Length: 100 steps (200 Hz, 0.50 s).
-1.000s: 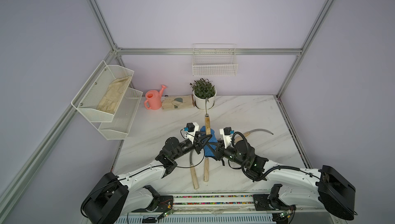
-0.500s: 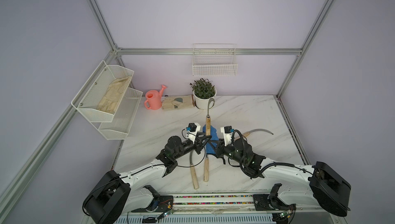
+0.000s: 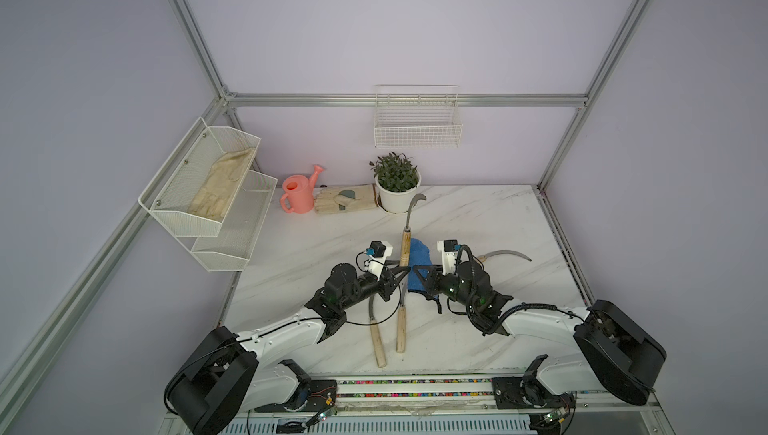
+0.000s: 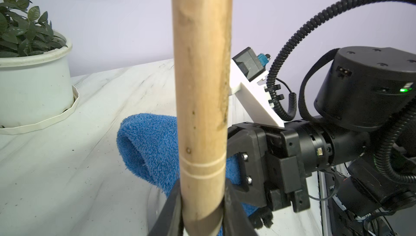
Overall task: Wipe small sickles with rags
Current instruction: Wipe the small sickle.
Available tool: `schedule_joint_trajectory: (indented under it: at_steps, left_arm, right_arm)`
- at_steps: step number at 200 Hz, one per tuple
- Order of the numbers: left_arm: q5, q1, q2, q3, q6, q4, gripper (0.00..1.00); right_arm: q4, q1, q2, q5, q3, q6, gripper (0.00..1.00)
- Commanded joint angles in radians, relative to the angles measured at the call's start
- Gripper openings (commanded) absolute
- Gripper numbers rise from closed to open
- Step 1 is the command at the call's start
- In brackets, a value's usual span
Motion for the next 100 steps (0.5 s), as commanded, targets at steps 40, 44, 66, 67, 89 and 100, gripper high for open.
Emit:
schedule_joint_trajectory:
  at_steps: [40, 44, 66, 67, 89, 100]
  left_arm:
    - [0.006, 0.002, 0.008, 0.049, 0.016, 0.043, 0.02]
    - [0.008, 0.002, 0.009, 0.05, 0.017, 0.043, 0.02]
    - [-0.004, 0.003, 0.016, 0.056, 0.004, 0.039, 0.0]
    - [-0.006, 0.002, 0.017, 0.057, 0.004, 0.036, 0.0]
    - [0.015, 0.002, 0.019, 0.102, 0.033, -0.062, 0.0]
    - [0.036, 0.002, 0.03, 0.111, 0.05, -0.061, 0.0]
  right_arm:
    - [0.042, 0.005, 0.061, -0.029, 0.088, -0.01, 0.0]
    - [0.046, 0.005, 0.061, -0.027, 0.085, -0.013, 0.0]
    - [0.058, 0.005, 0.045, -0.014, 0.078, -0.015, 0.0]
    - [0.057, 0.005, 0.044, -0.013, 0.078, -0.015, 0.0]
    - [0.009, 0.005, 0.008, -0.012, 0.108, -0.022, 0.0]
    - [-0.023, 0.005, -0.011, -0.023, 0.133, -0.039, 0.0]
